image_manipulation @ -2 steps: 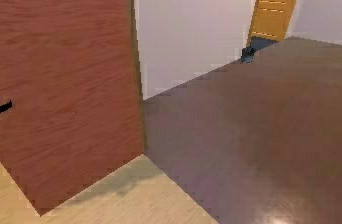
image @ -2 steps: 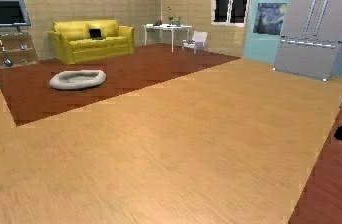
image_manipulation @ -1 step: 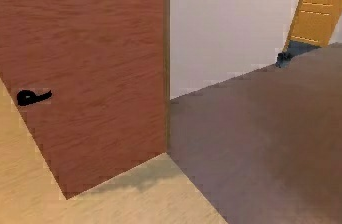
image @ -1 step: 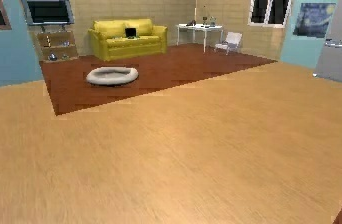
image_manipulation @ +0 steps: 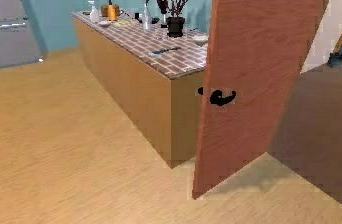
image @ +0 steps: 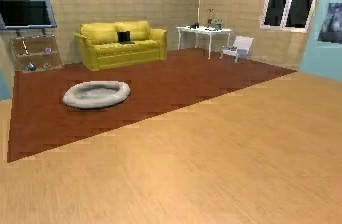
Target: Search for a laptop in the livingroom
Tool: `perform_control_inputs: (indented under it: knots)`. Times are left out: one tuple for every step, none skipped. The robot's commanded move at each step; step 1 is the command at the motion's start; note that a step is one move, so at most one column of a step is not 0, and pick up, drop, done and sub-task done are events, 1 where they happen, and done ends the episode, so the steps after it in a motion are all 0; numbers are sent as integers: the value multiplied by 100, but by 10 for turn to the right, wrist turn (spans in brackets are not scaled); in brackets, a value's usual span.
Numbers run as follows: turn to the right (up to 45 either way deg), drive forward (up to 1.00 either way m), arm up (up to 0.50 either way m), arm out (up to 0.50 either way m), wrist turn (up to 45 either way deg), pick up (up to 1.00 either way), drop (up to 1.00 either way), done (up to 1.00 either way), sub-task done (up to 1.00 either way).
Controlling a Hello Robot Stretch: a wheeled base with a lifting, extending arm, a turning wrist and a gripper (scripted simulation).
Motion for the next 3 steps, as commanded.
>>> perform_control_inputs:
  knots:
    - [0, 100, 0, 0, 0, 0, 0, 0, 0]
    - [0, 100, 0, 0, 0, 0, 0, 0, 0]
    - [0, 100, 0, 0, 0, 0, 0, 0, 0]
